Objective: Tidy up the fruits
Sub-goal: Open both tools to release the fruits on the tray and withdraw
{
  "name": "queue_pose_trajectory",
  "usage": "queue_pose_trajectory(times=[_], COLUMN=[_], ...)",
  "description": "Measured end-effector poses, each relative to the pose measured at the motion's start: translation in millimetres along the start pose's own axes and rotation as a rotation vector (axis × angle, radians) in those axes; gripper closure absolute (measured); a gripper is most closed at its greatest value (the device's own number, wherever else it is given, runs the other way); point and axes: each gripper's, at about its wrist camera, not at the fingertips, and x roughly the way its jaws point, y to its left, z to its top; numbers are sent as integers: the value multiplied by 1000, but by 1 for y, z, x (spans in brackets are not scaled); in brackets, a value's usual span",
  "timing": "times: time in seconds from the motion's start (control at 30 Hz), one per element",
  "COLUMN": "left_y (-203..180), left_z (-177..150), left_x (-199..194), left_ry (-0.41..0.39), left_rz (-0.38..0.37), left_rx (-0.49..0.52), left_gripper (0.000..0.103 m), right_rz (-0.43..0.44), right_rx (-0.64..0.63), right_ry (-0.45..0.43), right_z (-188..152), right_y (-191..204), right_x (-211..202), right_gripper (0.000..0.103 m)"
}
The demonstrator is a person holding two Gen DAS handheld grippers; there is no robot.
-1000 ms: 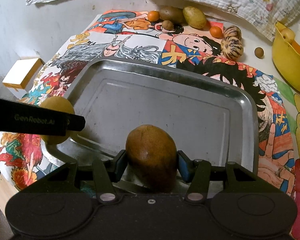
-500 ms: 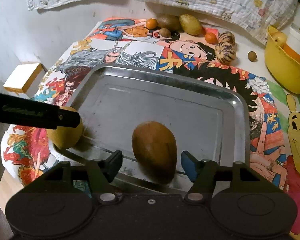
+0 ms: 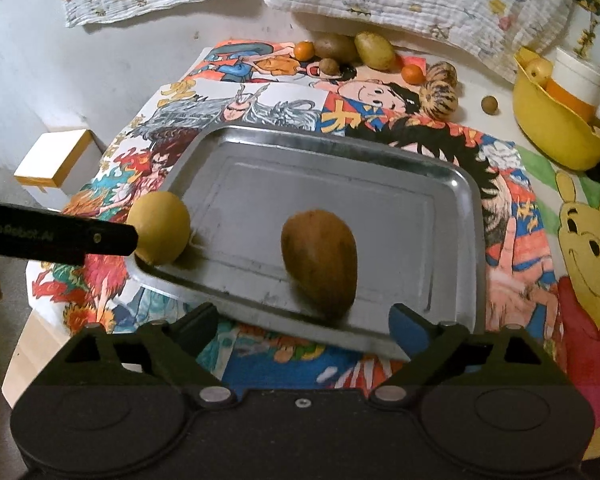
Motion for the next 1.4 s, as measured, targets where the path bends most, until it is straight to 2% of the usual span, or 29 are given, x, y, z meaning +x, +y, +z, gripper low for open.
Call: queue_pose_trajectory(times=[0.27, 0.4, 0.6, 0.83, 1.13, 1.4], left_y=[-1, 1, 1, -1, 1, -6], left_z=[-27, -38, -43, -43, -21, 21], left_x=[-6, -10, -15, -10, 3, 9], left_ry=[37, 27, -8, 0, 17, -2], left_rz=[33, 52, 69, 92, 140, 155], left_rx=[56, 70, 102, 144, 142, 138], left_gripper=[1, 1, 1, 1, 1, 1], right_rz=[-18, -41, -101, -148, -167, -142], right_rx=[28, 55, 86, 142, 172, 167], right_ry=[37, 33, 23, 28, 12, -18], right_z=[-18, -24, -30, -33, -16, 24], right_y=[1, -2, -9, -26, -49, -71], right_x=[-7, -10, -16, -16, -7, 7], right_gripper=[3, 1, 1, 1, 1, 1])
